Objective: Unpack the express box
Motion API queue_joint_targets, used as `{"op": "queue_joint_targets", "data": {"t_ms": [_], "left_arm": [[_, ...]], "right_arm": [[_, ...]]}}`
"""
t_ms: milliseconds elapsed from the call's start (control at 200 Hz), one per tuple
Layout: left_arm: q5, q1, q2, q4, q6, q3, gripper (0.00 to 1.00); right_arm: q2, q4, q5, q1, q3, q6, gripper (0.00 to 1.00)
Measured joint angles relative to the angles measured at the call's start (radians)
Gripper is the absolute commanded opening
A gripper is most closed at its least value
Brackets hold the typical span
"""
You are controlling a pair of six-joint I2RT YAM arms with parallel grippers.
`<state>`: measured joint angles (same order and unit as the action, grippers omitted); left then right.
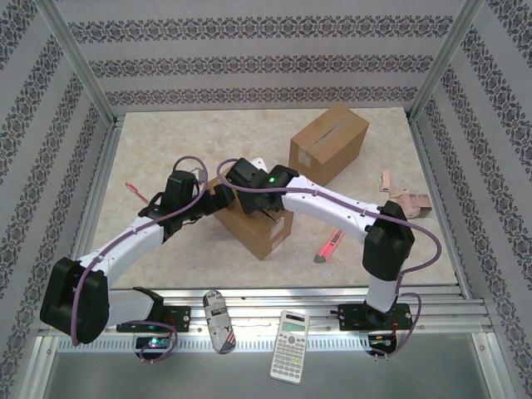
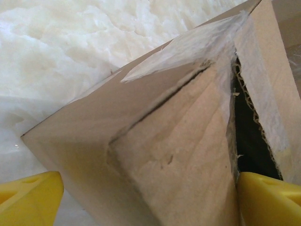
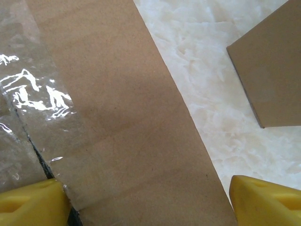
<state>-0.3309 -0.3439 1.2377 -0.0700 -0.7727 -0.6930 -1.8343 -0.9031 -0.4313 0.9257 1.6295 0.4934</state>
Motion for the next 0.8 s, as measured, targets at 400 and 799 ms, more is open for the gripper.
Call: {"op": "queue_joint_targets", "data": {"t_ms": [400, 799], "left_arm": [[-0.021, 0.004, 0.015, 0.035, -0.002, 0.014, 0.95], [-0.037, 0.004, 0.042, 0.045, 0.023, 0.005, 0.94]], "right_arm": [[-0.054, -0.126, -0.179, 0.039, 0.132, -0.047, 0.75], [-0.054, -0.145, -0.339, 0.040, 0.218, -0.150, 0.74]]}}
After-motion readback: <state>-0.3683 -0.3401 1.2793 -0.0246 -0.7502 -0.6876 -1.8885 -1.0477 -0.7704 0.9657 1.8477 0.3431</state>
